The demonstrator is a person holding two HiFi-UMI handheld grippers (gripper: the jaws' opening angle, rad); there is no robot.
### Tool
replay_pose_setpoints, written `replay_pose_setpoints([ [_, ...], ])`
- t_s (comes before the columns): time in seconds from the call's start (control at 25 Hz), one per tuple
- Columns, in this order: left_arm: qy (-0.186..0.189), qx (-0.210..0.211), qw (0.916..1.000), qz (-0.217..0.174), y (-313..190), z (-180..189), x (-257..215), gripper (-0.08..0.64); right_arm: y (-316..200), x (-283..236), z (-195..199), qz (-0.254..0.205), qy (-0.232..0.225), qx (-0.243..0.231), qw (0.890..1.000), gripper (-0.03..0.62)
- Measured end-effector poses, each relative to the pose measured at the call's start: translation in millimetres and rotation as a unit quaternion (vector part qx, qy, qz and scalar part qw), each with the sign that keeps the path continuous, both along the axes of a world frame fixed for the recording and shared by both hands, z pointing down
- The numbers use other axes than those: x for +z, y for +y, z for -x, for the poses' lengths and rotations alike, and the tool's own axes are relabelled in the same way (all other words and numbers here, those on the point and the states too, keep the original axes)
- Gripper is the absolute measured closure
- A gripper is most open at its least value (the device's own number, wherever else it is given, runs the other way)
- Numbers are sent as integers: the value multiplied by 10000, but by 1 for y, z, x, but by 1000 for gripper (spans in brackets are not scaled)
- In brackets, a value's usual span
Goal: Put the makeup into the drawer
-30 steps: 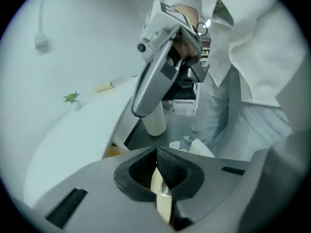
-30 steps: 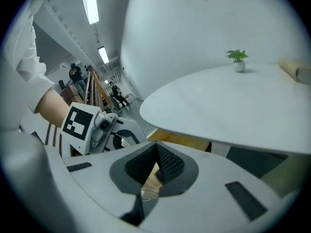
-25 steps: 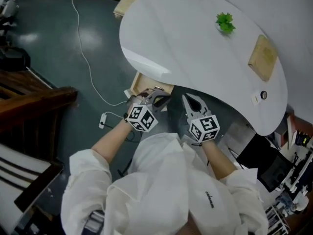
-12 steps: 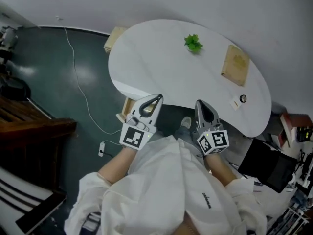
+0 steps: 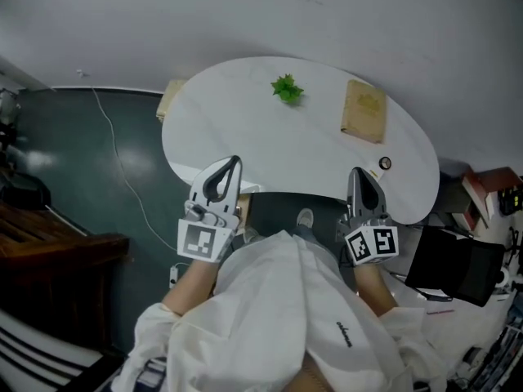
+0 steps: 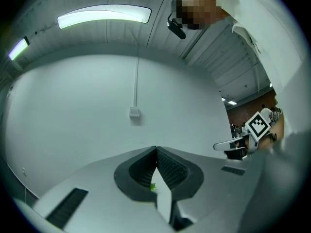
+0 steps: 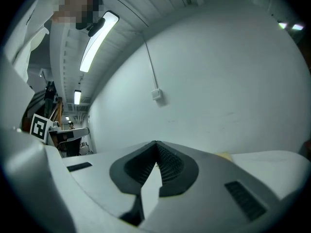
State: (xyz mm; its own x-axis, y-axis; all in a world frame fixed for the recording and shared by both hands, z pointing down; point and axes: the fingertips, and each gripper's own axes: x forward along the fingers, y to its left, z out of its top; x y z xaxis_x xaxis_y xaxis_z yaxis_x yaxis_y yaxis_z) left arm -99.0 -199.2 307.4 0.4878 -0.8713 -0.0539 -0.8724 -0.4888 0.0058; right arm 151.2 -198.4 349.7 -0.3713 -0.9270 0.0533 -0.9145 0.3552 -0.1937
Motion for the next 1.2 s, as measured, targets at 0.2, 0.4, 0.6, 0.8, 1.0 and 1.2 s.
replay_pose_setpoints([
  [0.2,-161,-74,9998,-84,-7,0,-3,534,-3,-14,-25,-146,21,262,9995,575],
  [0.4,-190,-122,9997,-58,-11,0,1,535,-4,-15,-37,-160,61,381,9991,575],
  [0.6,-216,-95,9997,-33,-11,-2,3,535,-5,-15,-36,-162,63,389,9991,575],
  [0.8,-109,-68,9999,-1,-12,-3,3,535,-6,-13,-33,-94,-65,330,9994,575],
  [1.0,-67,-64,10000,24,-13,-3,1,535,-7,-13,-28,-97,-50,257,9996,575],
  [1.2,-104,-27,9999,-4,-9,-4,2,535,-4,-12,-24,-79,-18,227,9997,575],
])
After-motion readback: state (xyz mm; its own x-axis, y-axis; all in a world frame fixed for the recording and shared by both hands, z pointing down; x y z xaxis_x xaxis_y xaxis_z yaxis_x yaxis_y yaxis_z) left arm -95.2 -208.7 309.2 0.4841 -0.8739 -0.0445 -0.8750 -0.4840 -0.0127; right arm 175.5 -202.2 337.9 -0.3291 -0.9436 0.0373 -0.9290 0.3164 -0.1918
